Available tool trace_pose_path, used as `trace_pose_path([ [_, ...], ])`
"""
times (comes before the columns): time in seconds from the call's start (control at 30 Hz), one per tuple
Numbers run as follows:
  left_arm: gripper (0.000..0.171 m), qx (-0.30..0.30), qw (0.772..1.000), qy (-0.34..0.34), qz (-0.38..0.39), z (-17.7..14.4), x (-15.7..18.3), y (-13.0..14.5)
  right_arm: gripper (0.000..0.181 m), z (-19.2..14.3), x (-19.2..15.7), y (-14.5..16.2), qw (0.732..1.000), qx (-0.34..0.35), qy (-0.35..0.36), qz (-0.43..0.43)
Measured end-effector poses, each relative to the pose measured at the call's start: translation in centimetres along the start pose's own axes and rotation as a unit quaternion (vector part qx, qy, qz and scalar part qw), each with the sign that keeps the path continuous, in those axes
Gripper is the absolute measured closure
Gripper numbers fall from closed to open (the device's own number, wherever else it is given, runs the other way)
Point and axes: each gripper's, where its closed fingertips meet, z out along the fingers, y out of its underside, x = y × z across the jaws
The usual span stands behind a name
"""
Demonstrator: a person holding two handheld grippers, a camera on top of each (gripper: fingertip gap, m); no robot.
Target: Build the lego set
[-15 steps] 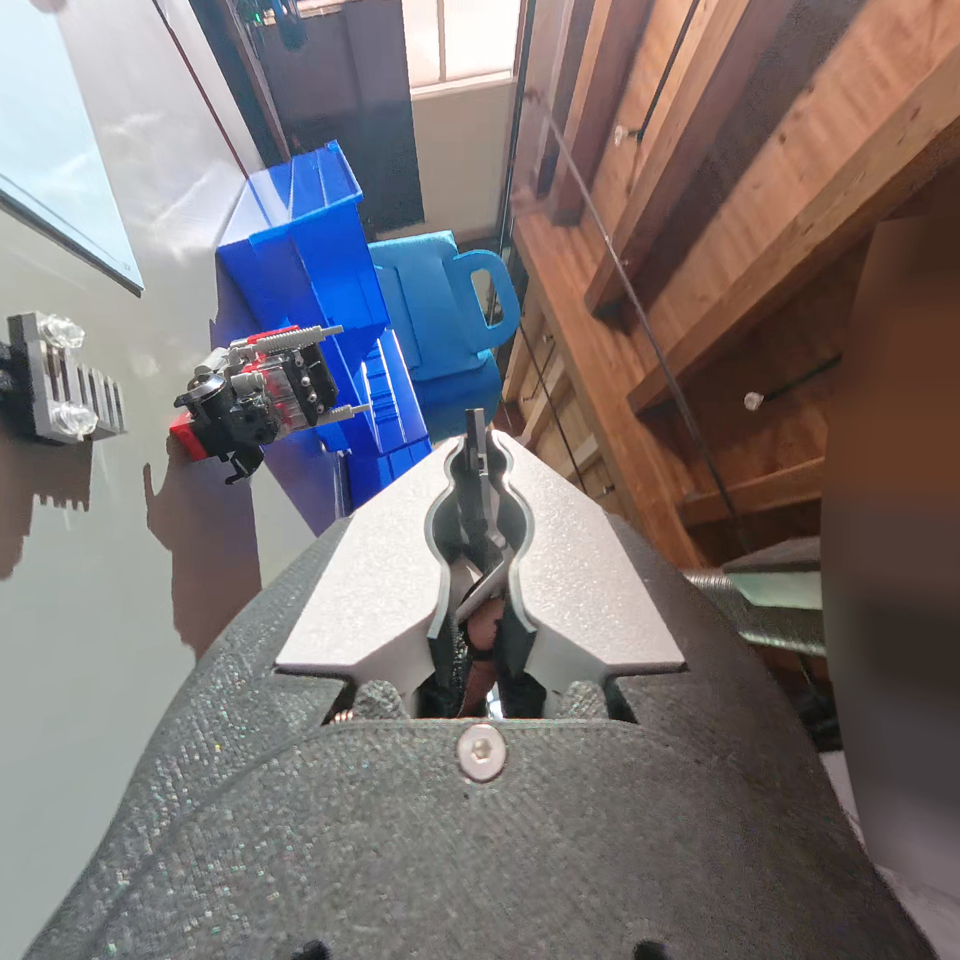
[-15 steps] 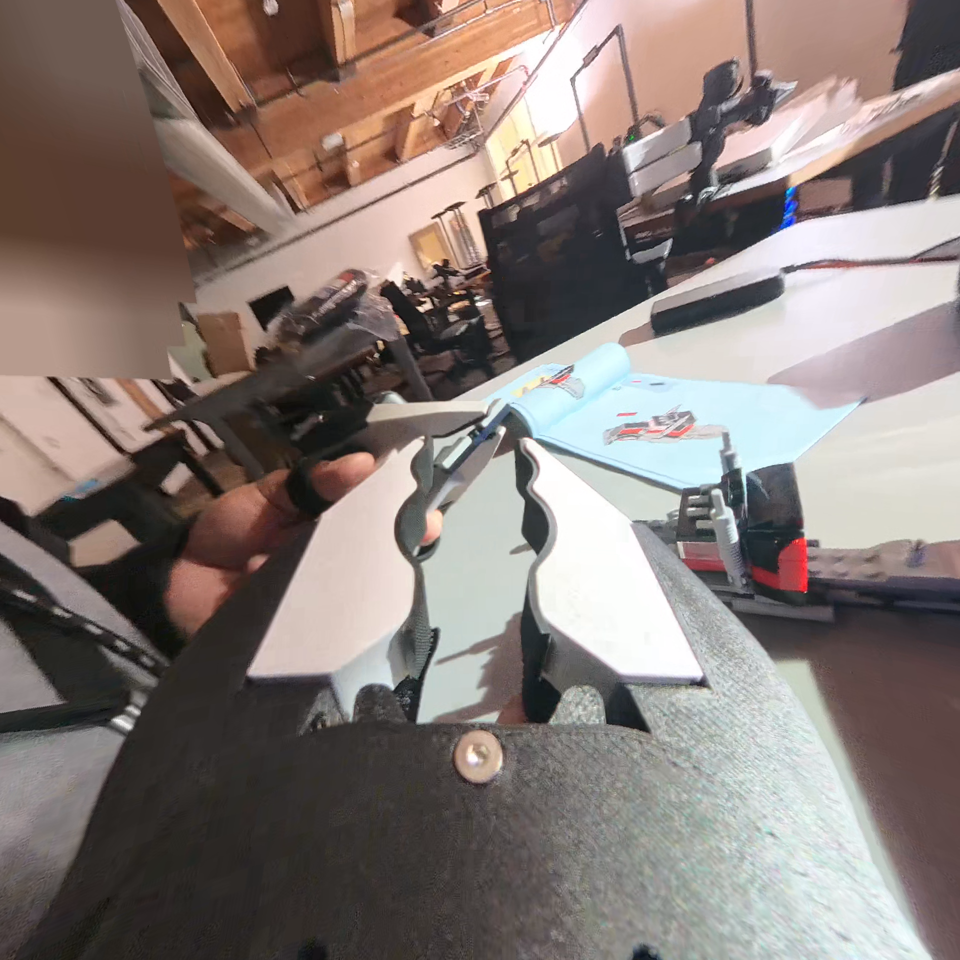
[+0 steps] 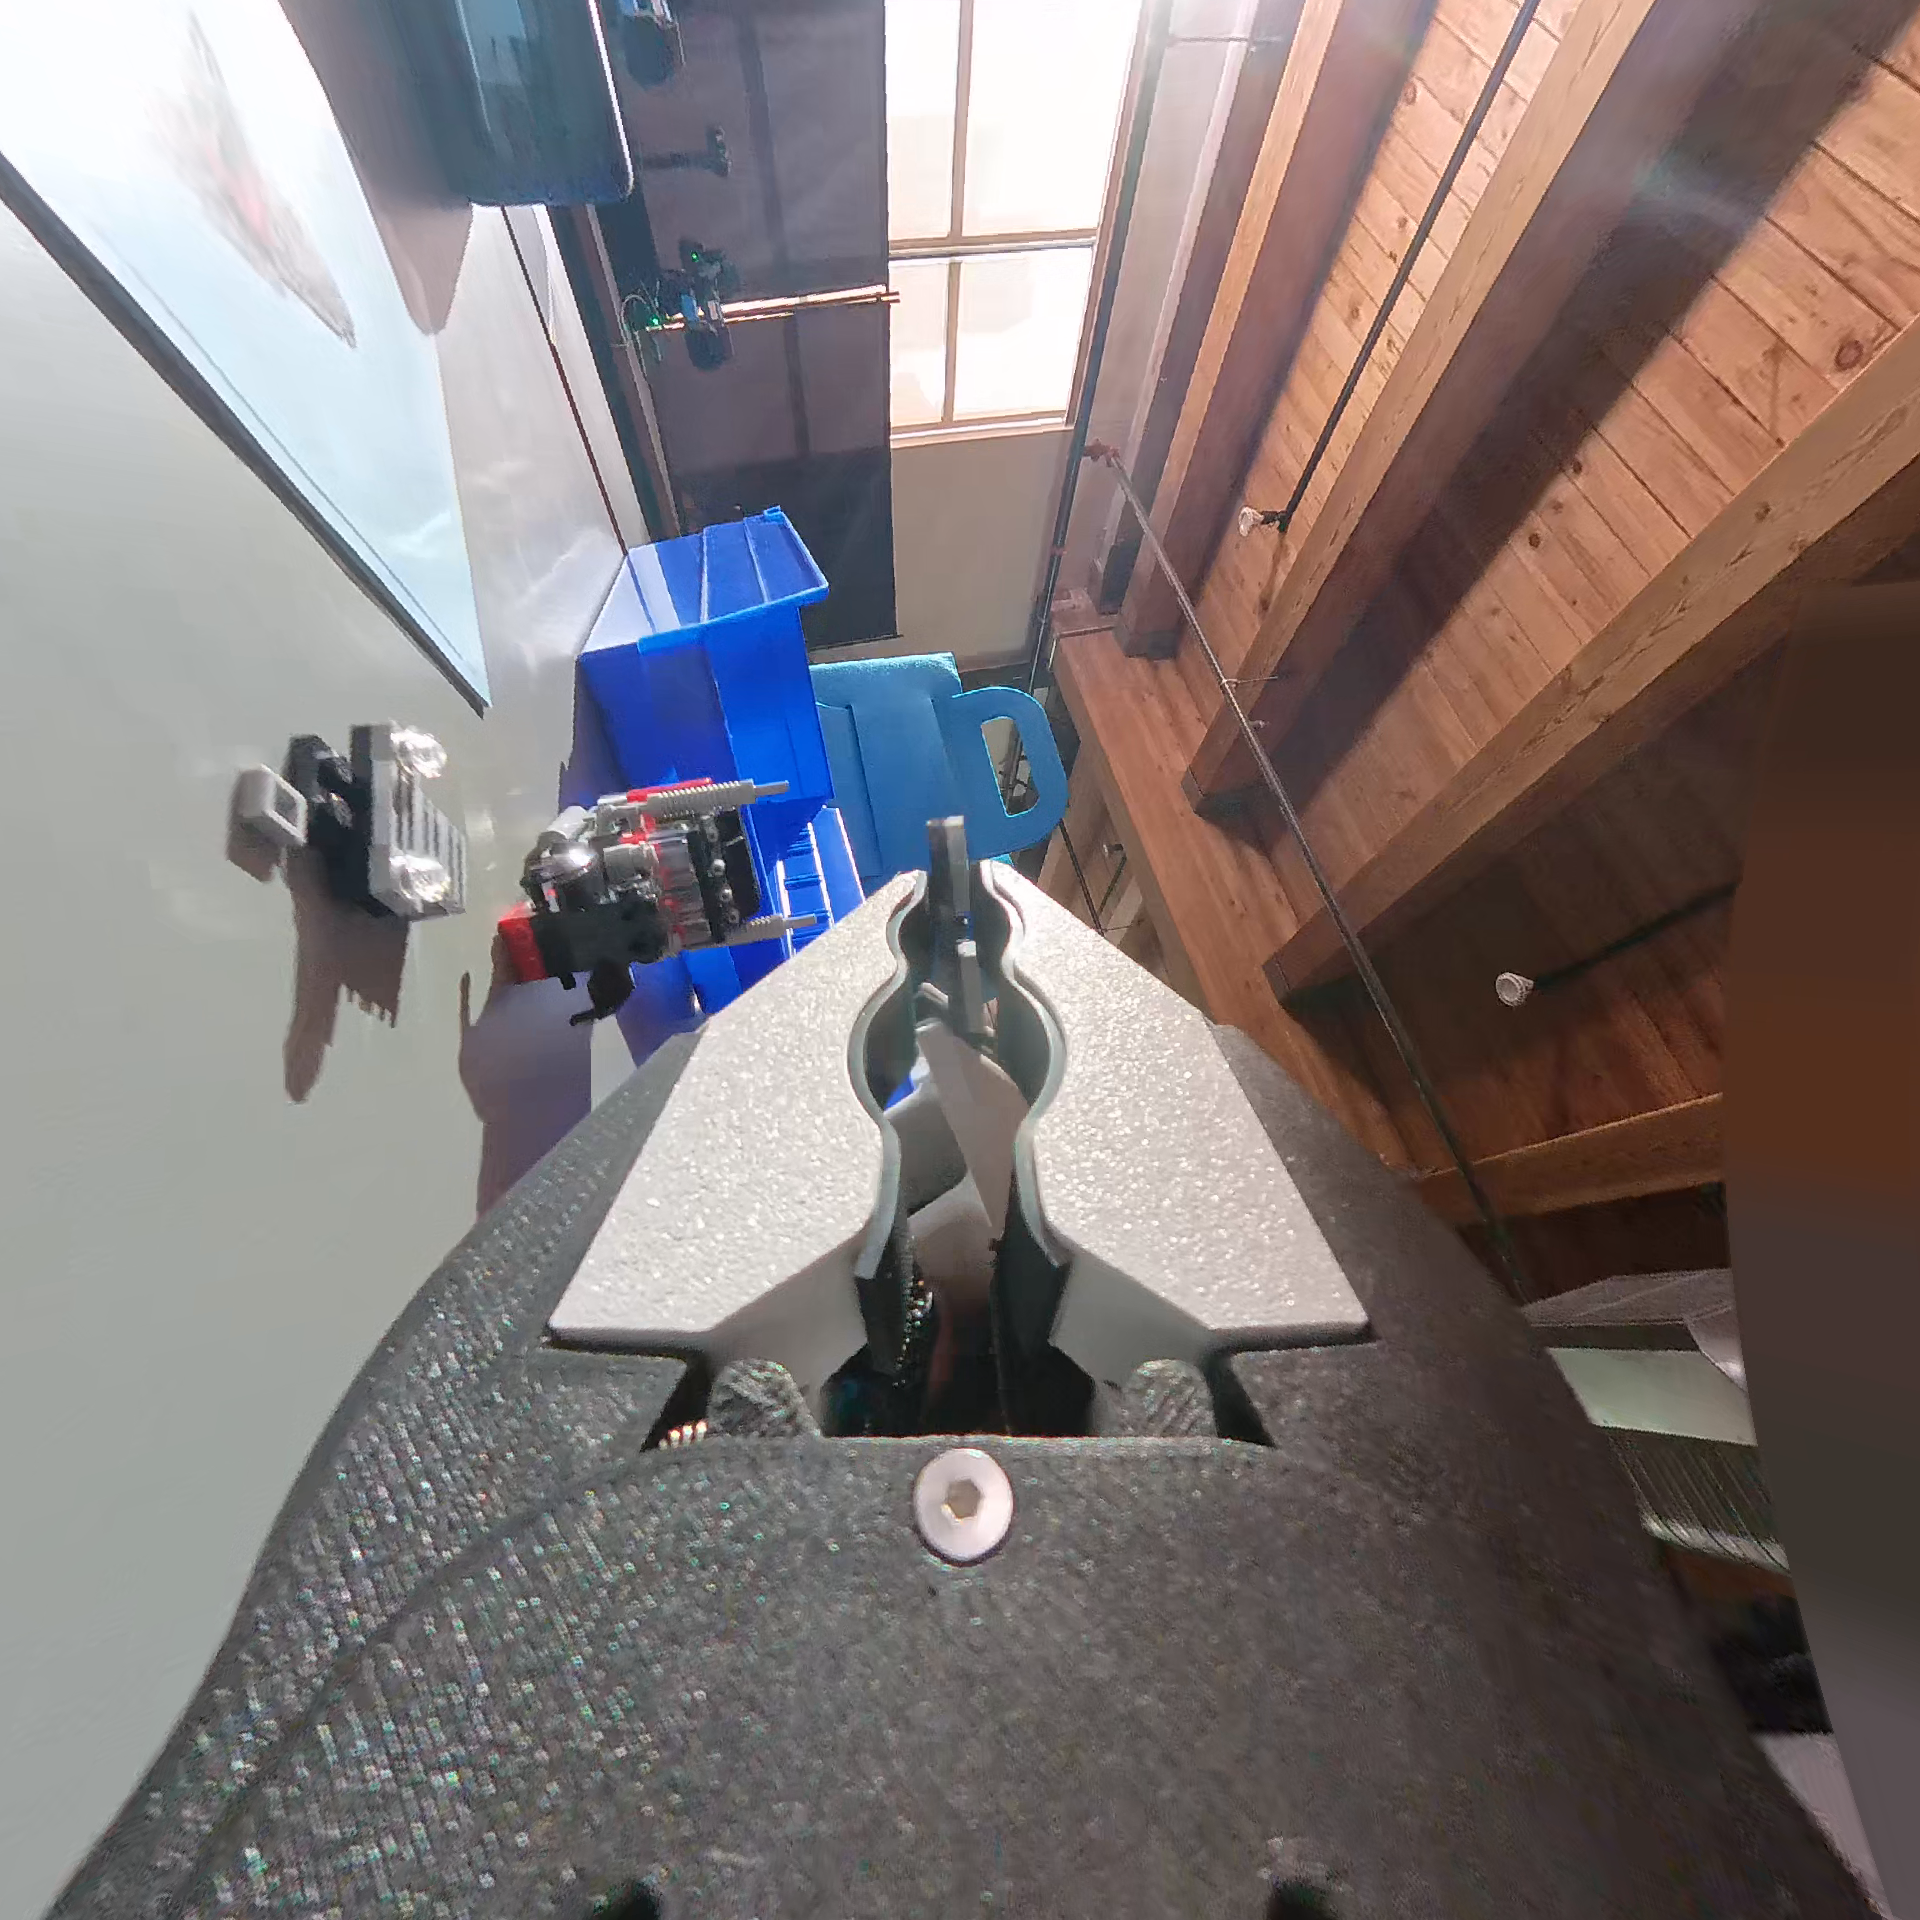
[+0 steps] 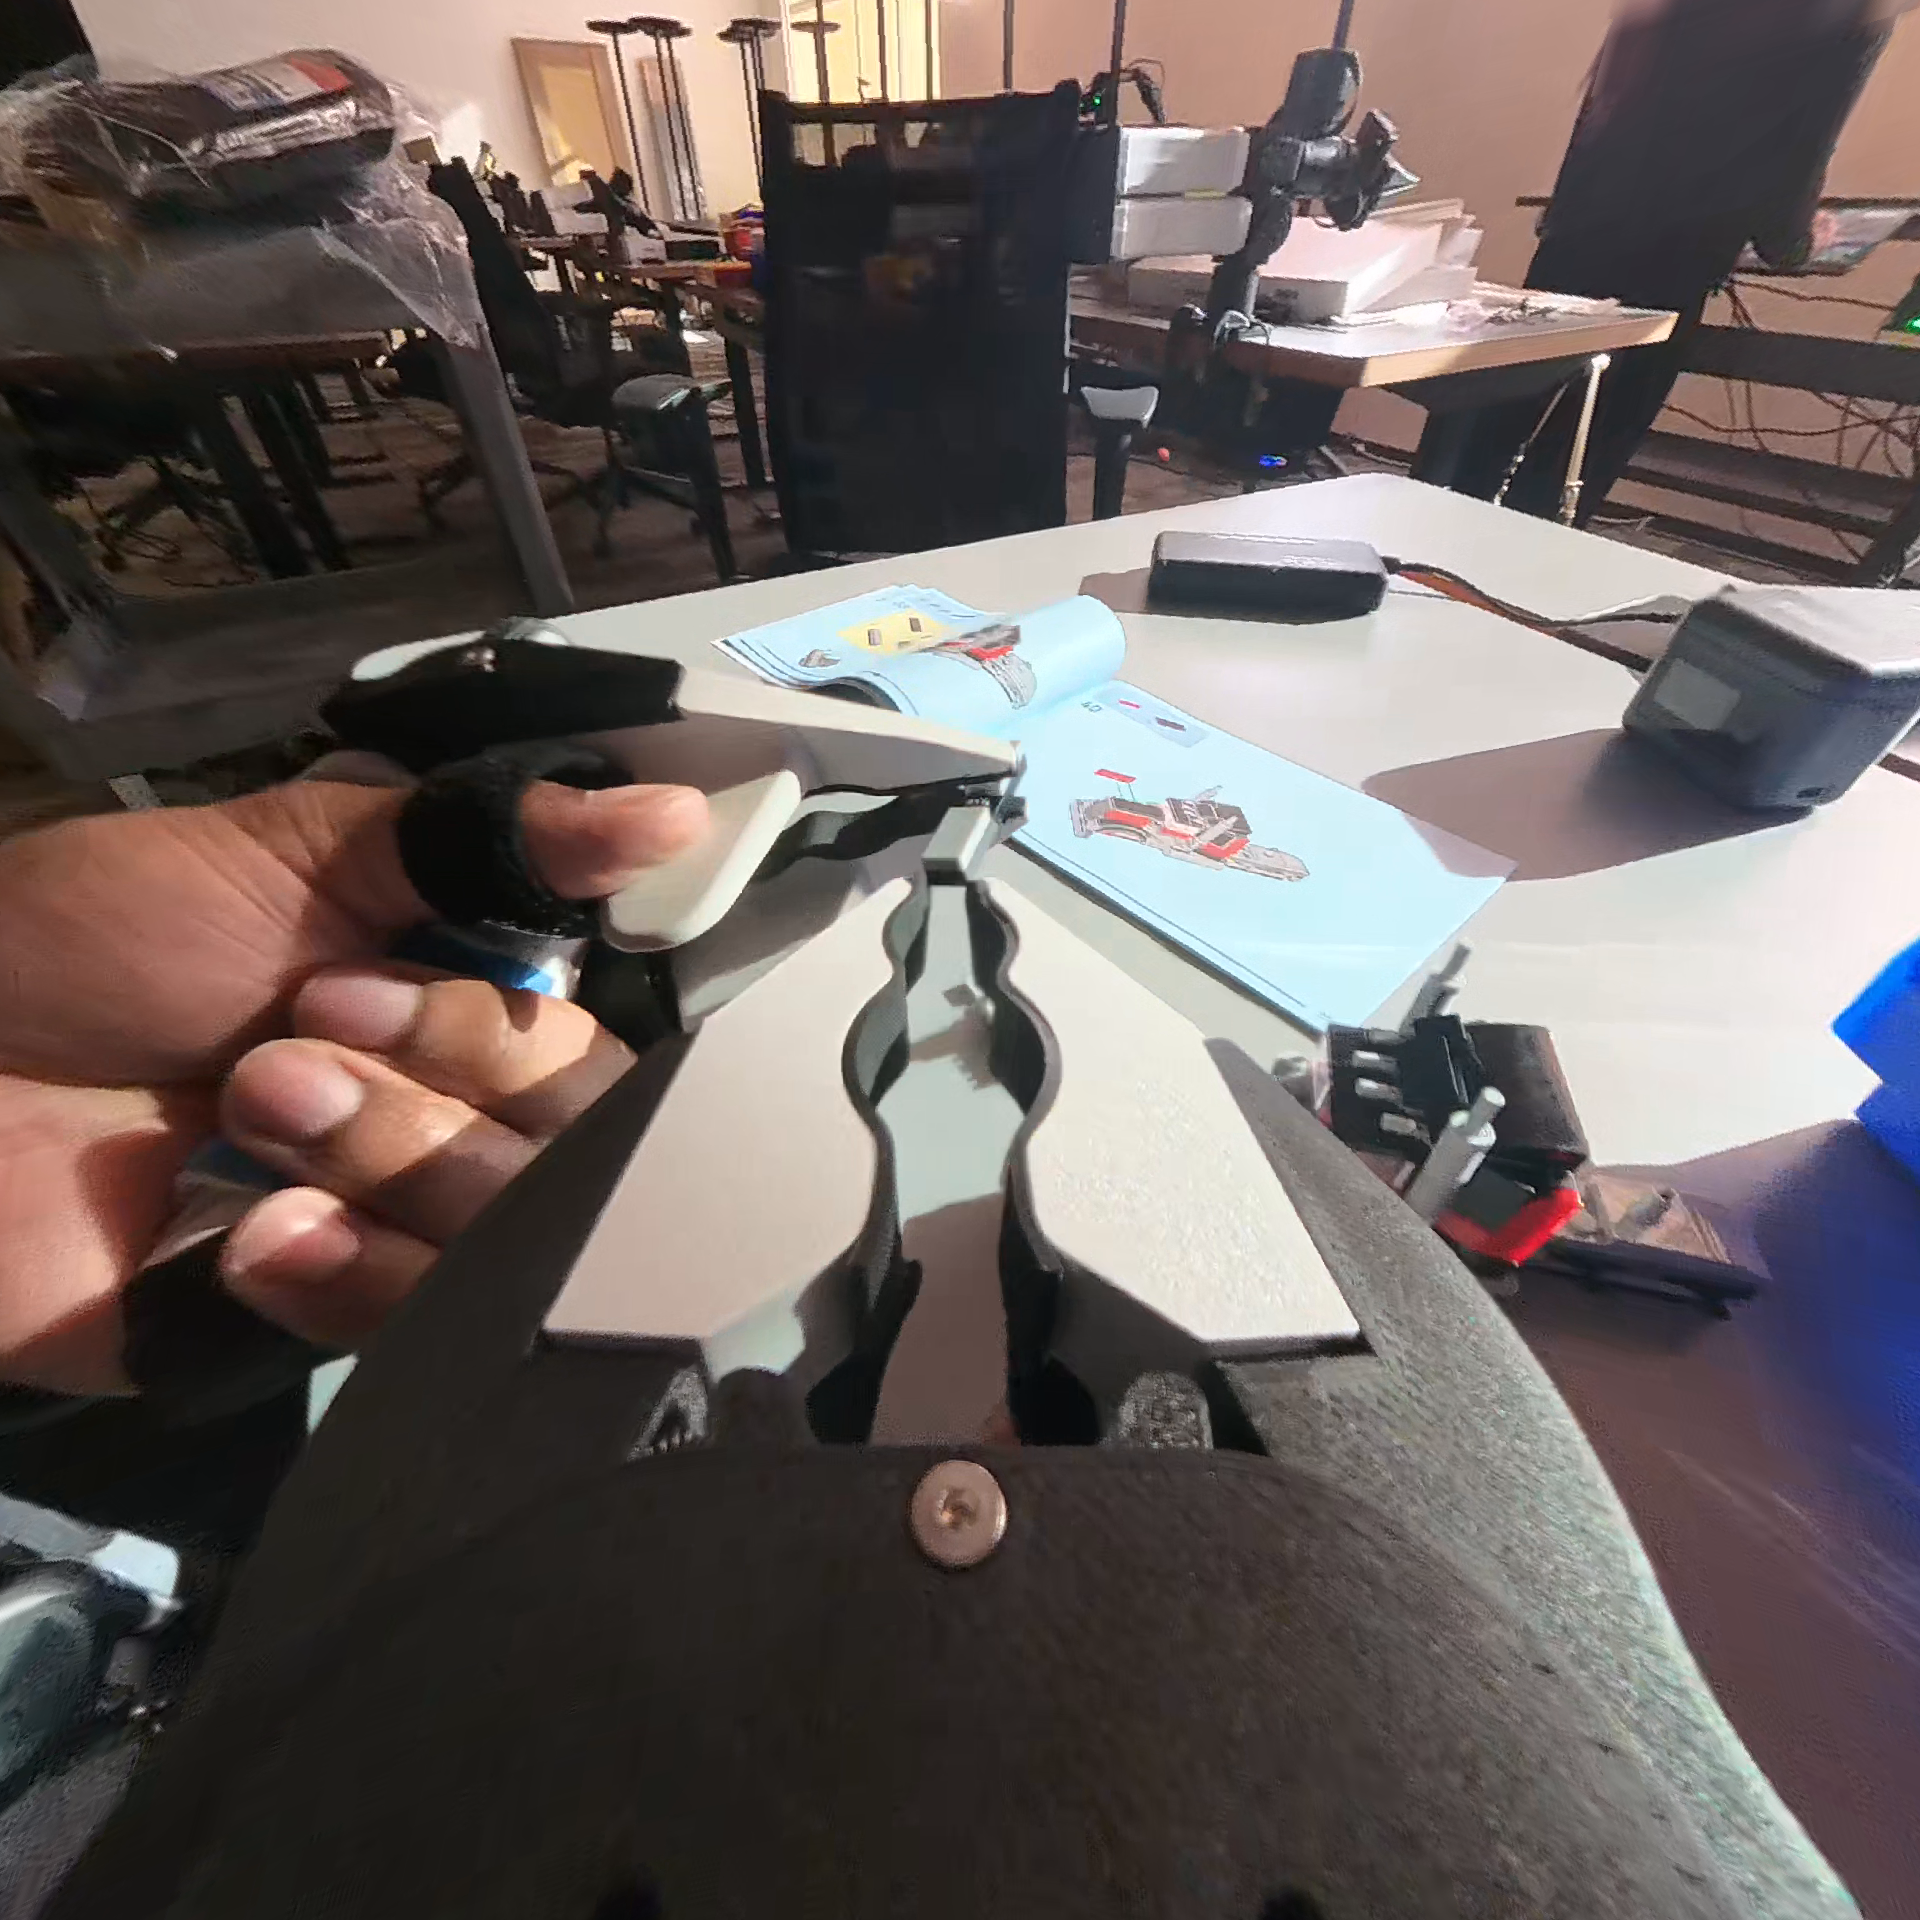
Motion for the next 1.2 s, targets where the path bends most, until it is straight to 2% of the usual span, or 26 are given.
trace_pose_path([
  [0.2,0.165,-0.058,0.998,0.023,0.024,0.1,-0.3,-2.4,0.175,2.3,0.3,-0.4,0.999,-0.003,-0.023,0.035],
  [0.23,0.165,-0.069,0.997,0.028,0.027,0.2,-0.2,-3.0,0.18,2.7,0.6,-0.5,0.999,-0.008,-0.023,0.042],
  [0.3,0.166,-0.077,0.996,0.007,0.045,0.3,-0.7,-4.4,0.179,3.6,1.2,-0.6,0.999,-0.017,-0.017,0.041],
  [0.4,0.166,-0.086,0.995,-0.014,0.039,0.4,-0.9,-5.4,0.164,4.4,1.7,-0.7,0.999,-0.029,0.001,0.045],
  [0.47,0.166,-0.095,0.995,-0.02,0.027,0.3,-0.9,-5.1,0.151,4.6,1.2,-1.1,0.999,-0.021,0.004,0.046],
  [0.53,0.166,-0.102,0.994,-0.018,0.019,0.0,-0.9,-4.3,0.15,4.4,0.5,-1.4,0.999,-0.007,0.019,0.028],
  [0.67,0.166,-0.138,0.99,-0.008,-0.002,-1.4,-0.3,-3.1,0.16,4.0,-0.4,-1.3,0.998,0.004,0.065,-0.021],
  [0.77,0.166,-0.162,0.987,-0.009,0.017,-3.0,0.7,-3.0,0.171,3.7,-1.9,-1.8,0.997,0.024,0.075,-0.01],
  [0.83,0.165,-0.187,0.982,0.009,0.028,-3.7,1.7,-2.7,0.171,3.3,-2.9,-2.4,0.995,0.043,0.086,-0.009],
  [0.87,0.164,-0.202,0.979,0.019,0.035,-4.0,2.1,-2.4,0.172,3.1,-3.3,-2.6,0.995,0.048,0.091,-0.011],
  [0.97,0.146,-0.243,0.965,0.068,0.069,-4.7,3.2,-2.4,0.172,2.2,-4.0,-3.1,0.995,0.055,0.08,0.008],
  [1.07,0.135,-0.271,0.945,0.091,0.158,-5.1,3.3,-3.3,0.172,1.3,-3.8,-3.4,0.997,0.053,0.052,0.037],
  [1.2,0.132,-0.331,0.885,0.126,0.301,-5.5,3.1,-3.1,0.172,0.9,-4.2,-3.5,0.993,0.045,-0.023,0.106],
])
